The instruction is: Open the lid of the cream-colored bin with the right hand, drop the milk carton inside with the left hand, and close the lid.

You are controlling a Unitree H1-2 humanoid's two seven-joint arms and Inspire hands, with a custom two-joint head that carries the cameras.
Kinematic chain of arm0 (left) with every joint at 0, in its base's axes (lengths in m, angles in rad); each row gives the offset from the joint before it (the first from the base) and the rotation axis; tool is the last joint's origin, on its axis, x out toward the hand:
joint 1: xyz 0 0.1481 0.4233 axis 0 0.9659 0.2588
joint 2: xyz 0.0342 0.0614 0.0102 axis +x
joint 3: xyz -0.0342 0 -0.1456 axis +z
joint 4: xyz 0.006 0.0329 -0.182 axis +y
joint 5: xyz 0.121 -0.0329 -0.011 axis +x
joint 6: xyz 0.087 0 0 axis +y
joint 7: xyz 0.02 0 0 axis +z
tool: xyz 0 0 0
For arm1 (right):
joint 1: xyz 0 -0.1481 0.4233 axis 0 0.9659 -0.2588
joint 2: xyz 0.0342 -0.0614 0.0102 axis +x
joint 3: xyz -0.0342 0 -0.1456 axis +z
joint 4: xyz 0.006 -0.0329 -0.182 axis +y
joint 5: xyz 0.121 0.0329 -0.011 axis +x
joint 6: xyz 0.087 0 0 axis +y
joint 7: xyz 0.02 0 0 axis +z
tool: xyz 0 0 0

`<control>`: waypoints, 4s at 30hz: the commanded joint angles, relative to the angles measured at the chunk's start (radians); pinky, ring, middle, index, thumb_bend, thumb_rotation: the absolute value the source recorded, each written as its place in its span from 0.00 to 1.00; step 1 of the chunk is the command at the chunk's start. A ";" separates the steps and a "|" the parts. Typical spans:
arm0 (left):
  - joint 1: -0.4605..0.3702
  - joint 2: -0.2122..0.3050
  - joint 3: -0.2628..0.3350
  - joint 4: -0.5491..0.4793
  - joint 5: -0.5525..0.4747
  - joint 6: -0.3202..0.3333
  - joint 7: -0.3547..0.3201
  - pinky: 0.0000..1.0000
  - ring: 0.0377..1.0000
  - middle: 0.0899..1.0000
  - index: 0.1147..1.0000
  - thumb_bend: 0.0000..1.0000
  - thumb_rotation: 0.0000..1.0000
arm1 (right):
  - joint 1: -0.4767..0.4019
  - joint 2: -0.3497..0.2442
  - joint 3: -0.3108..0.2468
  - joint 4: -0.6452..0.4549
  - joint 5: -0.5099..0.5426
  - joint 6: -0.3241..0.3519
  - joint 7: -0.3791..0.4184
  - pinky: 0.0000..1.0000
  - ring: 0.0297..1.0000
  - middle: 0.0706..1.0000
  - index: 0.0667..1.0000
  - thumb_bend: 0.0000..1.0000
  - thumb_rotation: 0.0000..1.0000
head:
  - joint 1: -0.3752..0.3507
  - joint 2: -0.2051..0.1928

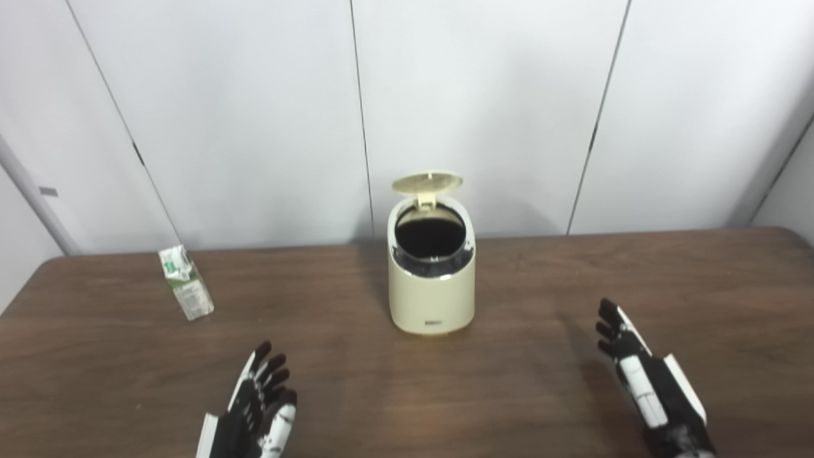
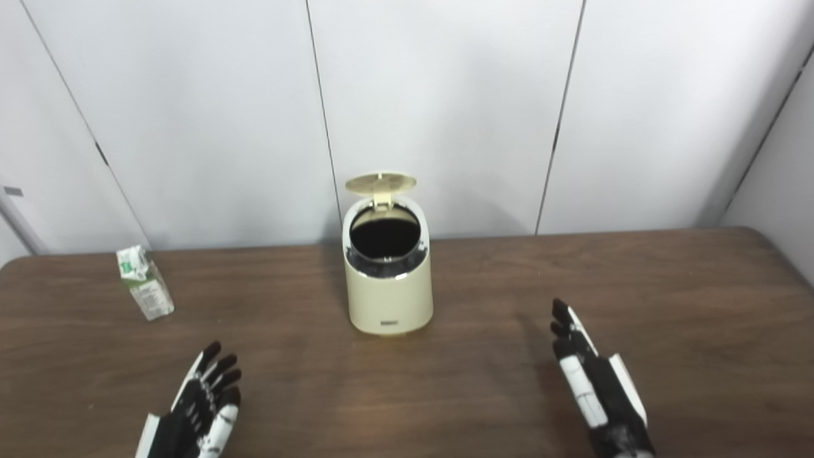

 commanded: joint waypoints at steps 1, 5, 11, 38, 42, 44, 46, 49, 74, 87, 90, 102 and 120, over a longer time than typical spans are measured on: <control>0.079 0.016 -0.002 -0.029 -0.005 -0.016 -0.007 0.83 0.86 0.89 0.98 0.31 0.48 | -0.013 -0.004 -0.008 -0.019 0.015 -0.060 -0.005 0.99 0.98 0.99 0.98 0.58 0.99 | 0.028 -0.004; 0.080 0.004 -0.008 -0.015 0.002 -0.032 -0.001 0.80 0.84 0.88 0.97 0.36 0.49 | -0.010 -0.029 -0.019 0.021 0.012 -0.105 -0.002 1.00 0.99 1.00 1.00 0.59 1.00 | 0.142 -0.024; 0.082 -0.029 -0.020 -0.016 0.067 -0.046 0.043 0.74 0.81 0.84 0.92 0.41 0.46 | -0.017 -0.051 -0.039 0.083 0.075 -0.167 0.018 1.00 1.00 1.00 1.00 0.54 1.00 | 0.262 -0.053; -0.217 0.250 0.209 -0.120 0.263 0.252 0.052 0.60 0.73 0.82 0.89 0.87 0.05 | -0.021 -0.051 -0.066 0.071 0.204 -0.061 0.038 0.84 0.93 0.96 0.94 0.68 0.91 | 0.340 -0.118; -0.282 0.309 0.250 -0.070 0.235 0.267 0.055 0.60 0.73 0.82 0.87 0.88 0.05 | -0.027 -0.053 -0.070 0.086 0.201 -0.058 0.034 0.80 0.91 0.94 0.93 0.68 0.91 | 0.349 -0.123; -0.309 0.326 0.266 -0.056 0.225 0.298 0.052 0.57 0.74 0.83 0.88 0.88 0.04 | -0.031 -0.053 -0.070 0.089 0.200 -0.054 0.032 0.79 0.90 0.93 0.92 0.69 0.90 | 0.355 -0.124; -0.332 0.351 0.274 -0.035 0.231 0.327 0.045 0.56 0.72 0.83 0.88 0.87 0.04 | -0.035 -0.055 -0.070 0.097 0.198 -0.056 0.033 0.79 0.90 0.93 0.92 0.70 0.90 | 0.359 -0.127; -0.370 0.395 0.264 0.018 0.261 0.377 0.034 0.56 0.70 0.82 0.88 0.87 0.08 | -0.040 -0.058 -0.070 0.112 0.195 -0.064 0.036 0.79 0.89 0.92 0.91 0.71 0.90 | 0.363 -0.132; -0.749 0.480 0.099 0.483 0.173 0.503 -0.077 0.76 0.90 0.95 0.97 0.99 0.18 | -0.034 -0.054 -0.066 0.124 0.204 -0.068 0.026 0.77 0.89 0.89 0.88 0.75 0.88 | 0.365 -0.140; -0.835 0.507 0.028 0.588 0.140 0.522 -0.117 0.74 0.84 0.91 0.96 0.97 0.18 | -0.036 -0.053 -0.063 0.125 0.185 -0.091 0.023 0.79 0.88 0.89 0.88 0.69 0.92 | 0.342 -0.154; -0.845 0.516 0.014 0.601 0.141 0.518 -0.116 0.73 0.83 0.90 0.96 0.96 0.16 | -0.037 -0.048 -0.064 0.120 0.178 -0.079 0.015 0.78 0.88 0.88 0.87 0.68 0.93 | 0.340 -0.156; -0.871 0.540 -0.002 0.657 0.130 0.446 -0.103 0.70 0.79 0.87 0.92 0.92 0.08 | -0.041 -0.037 -0.060 0.136 0.157 -0.077 0.007 0.85 0.90 0.88 0.87 0.69 0.94 | 0.334 -0.163; -0.885 0.534 0.003 0.717 0.133 0.327 -0.047 0.74 0.81 0.84 0.85 0.90 0.00 | -0.039 -0.027 -0.056 0.136 0.160 -0.070 0.003 0.86 0.90 0.86 0.85 0.68 0.94 | 0.327 -0.163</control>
